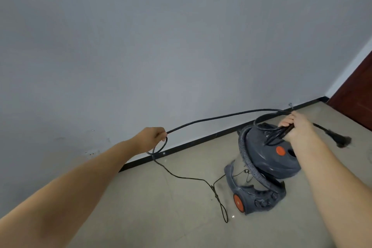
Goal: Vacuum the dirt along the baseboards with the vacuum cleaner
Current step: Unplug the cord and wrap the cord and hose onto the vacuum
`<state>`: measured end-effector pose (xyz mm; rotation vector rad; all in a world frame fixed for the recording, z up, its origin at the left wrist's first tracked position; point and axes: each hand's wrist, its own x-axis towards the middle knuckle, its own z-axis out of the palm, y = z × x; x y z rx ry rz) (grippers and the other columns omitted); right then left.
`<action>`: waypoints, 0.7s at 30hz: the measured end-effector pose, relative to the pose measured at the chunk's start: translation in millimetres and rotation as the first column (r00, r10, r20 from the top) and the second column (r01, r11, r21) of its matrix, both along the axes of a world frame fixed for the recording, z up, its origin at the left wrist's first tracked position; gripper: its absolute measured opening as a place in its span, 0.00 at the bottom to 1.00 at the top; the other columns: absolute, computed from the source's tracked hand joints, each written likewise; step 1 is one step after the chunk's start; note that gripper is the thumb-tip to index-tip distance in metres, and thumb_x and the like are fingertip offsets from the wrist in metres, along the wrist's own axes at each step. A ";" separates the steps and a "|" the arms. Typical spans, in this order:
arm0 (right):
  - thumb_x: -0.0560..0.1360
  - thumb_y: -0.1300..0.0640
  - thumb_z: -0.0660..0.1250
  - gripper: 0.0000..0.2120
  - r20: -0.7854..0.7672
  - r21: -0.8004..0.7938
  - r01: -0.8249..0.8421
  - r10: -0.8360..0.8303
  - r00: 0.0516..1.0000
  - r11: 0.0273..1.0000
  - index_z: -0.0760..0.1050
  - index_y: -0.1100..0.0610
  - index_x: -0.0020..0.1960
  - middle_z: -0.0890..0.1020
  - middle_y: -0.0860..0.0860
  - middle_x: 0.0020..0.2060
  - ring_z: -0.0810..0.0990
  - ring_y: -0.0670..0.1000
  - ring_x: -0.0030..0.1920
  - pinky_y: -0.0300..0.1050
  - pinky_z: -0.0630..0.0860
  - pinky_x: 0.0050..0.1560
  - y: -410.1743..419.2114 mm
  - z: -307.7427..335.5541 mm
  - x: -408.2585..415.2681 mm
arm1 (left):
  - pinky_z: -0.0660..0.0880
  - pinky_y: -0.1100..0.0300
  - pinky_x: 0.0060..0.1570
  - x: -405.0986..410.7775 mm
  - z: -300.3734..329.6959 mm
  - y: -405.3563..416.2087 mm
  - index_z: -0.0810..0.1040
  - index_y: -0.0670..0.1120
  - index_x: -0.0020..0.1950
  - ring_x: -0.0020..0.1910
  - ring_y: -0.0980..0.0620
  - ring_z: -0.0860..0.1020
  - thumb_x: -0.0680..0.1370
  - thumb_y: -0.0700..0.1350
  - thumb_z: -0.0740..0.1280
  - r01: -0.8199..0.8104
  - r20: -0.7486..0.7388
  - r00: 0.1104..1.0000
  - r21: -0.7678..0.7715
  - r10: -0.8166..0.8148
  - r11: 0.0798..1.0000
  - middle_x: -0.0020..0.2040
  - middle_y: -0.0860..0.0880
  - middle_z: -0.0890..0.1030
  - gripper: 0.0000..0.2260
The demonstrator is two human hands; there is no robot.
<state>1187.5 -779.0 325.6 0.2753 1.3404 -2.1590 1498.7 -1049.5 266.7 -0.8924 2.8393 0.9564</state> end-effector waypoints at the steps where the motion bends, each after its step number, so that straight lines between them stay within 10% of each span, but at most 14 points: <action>1: 0.84 0.54 0.51 0.18 0.012 -0.039 0.049 -0.049 0.999 0.998 0.59 0.52 0.35 0.66 0.44 0.15 0.63 0.41 0.15 0.32 0.59 0.16 -5.7 1.5 6.5 | 0.65 0.61 0.36 -4.6 0.8 7.0 0.71 0.49 0.40 0.36 0.50 0.70 0.83 0.47 0.55 0.066 0.010 0.998 -0.040 -0.066 0.997 0.35 0.49 0.73 0.13; 6: 0.83 0.55 0.57 0.11 -0.290 0.253 -0.243 0.313 0.904 0.936 0.72 0.59 0.46 0.84 0.53 0.30 0.84 0.48 0.30 0.38 0.80 0.33 -42.2 15.4 73.6 | 0.66 0.59 0.41 -48.8 29.0 66.8 0.72 0.44 0.44 0.39 0.51 0.71 0.83 0.48 0.56 0.468 0.123 0.883 -0.146 -0.453 0.872 0.39 0.48 0.76 0.13; 9: 0.83 0.53 0.57 0.12 -0.397 0.642 -0.425 0.751 0.527 0.638 0.74 0.60 0.53 0.85 0.55 0.41 0.85 0.52 0.44 0.52 0.81 0.52 -44.4 12.9 111.1 | 0.65 0.60 0.42 -75.7 58.3 90.5 0.77 0.44 0.49 0.41 0.54 0.71 0.83 0.50 0.56 0.494 0.027 0.859 -0.305 -0.511 0.814 0.43 0.49 0.79 0.14; 11: 0.82 0.50 0.57 0.13 -0.342 0.757 -0.446 0.872 0.350 0.477 0.75 0.57 0.53 0.84 0.54 0.35 0.83 0.50 0.35 0.45 0.78 0.39 -38.9 14.6 121.7 | 0.65 0.59 0.39 -89.2 74.5 88.2 0.77 0.45 0.45 0.37 0.54 0.70 0.82 0.53 0.58 0.428 -0.072 0.873 -0.365 -0.483 0.827 0.39 0.50 0.77 0.15; 16: 0.79 0.46 0.62 0.17 -0.233 0.573 -0.661 0.870 0.435 0.484 0.76 0.59 0.42 0.60 0.47 0.22 0.57 0.45 0.22 0.37 0.58 0.24 -3.9 17.0 87.5 | 0.60 0.62 0.31 -99.9 66.0 68.5 0.65 0.48 0.31 0.28 0.56 0.63 0.75 0.54 0.69 0.294 -0.262 0.919 -0.048 -0.296 0.955 0.28 0.52 0.65 0.19; 21: 0.68 0.52 0.70 0.17 0.003 0.035 -0.485 0.485 0.874 0.874 0.70 0.54 0.24 0.61 0.44 0.15 0.59 0.42 0.14 0.33 0.55 0.17 59.3 15.6 8.9 | 0.69 0.68 0.33 -91.3 24.0 47.2 0.68 0.44 0.34 0.31 0.54 0.69 0.79 0.54 0.64 0.094 -0.233 0.972 0.216 -0.042 0.972 0.31 0.50 0.67 0.18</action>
